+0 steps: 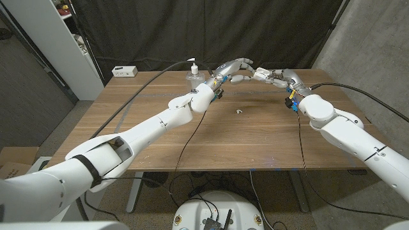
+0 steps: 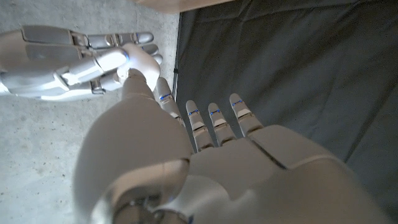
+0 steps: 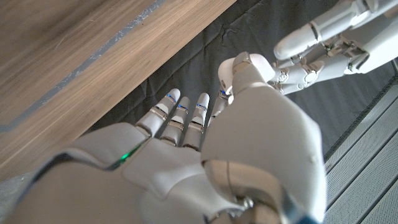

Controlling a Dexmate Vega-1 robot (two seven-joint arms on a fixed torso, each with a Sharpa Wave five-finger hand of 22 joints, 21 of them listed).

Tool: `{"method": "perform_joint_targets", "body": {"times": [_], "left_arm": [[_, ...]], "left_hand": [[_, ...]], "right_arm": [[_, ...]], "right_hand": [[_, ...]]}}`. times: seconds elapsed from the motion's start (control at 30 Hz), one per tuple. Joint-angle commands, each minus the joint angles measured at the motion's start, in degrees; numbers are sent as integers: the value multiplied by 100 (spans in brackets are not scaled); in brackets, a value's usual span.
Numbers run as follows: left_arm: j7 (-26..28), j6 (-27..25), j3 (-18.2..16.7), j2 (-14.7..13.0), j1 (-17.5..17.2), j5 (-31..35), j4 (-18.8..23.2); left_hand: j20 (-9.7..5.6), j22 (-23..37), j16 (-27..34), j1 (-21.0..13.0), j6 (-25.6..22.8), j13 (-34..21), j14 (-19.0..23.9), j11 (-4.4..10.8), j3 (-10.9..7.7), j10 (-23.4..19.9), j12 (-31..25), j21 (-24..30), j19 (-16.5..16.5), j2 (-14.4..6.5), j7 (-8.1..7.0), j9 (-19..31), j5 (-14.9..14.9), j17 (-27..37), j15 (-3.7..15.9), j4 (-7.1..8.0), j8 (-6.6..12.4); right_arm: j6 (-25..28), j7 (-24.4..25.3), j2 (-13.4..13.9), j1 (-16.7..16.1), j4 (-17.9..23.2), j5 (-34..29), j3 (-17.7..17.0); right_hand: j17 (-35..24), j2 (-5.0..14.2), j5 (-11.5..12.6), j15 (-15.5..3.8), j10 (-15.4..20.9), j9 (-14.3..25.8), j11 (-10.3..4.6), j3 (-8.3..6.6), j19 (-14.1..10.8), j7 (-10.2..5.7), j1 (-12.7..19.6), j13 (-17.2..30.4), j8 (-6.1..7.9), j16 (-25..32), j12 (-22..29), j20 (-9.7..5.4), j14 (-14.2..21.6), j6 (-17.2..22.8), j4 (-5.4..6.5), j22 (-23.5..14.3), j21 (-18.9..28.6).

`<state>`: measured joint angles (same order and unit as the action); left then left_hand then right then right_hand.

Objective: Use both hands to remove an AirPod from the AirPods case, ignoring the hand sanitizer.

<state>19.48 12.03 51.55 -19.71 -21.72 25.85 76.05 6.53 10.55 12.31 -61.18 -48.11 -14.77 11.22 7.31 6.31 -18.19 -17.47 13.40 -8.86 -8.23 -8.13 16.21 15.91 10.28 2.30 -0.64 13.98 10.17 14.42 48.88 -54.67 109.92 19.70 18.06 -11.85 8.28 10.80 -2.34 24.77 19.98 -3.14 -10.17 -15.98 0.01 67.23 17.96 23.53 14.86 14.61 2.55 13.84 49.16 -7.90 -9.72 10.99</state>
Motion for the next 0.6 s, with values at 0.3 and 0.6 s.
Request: {"method": "perform_joint_targets", "body": {"times": [0.3, 0.6], "left_arm": [[287, -279, -256, 25, -330, 156, 200], [512, -359, -338, -83, -456, 258, 376]], "left_hand": [[-28, 23, 14, 45, -115, -48, 92, 15, 62, -63, -38, 35, -79, 77, 123, 15, -21, 43, 487, 15, 28], [-11, 29, -16, 137, 180, -77, 85, 32, 133, 5, -9, 13, -85, 148, 77, -2, -58, 53, 458, 46, -121]], "right_arm": [[21, -40, -15, -23, -10, -1, -59], [219, -89, 77, 4, 117, -31, -31]], "right_hand": [[-12, 38, 31, -521, 43, 1178, -40, -6, -30, -178, 41, 16, 72, 24, -17, 28, 57, 331, 9, -17, 24], [-10, 37, 31, -514, 54, 1196, 14, -8, -29, -141, 53, 15, 69, 22, -20, 30, 61, 327, 4, -17, 22]]}}
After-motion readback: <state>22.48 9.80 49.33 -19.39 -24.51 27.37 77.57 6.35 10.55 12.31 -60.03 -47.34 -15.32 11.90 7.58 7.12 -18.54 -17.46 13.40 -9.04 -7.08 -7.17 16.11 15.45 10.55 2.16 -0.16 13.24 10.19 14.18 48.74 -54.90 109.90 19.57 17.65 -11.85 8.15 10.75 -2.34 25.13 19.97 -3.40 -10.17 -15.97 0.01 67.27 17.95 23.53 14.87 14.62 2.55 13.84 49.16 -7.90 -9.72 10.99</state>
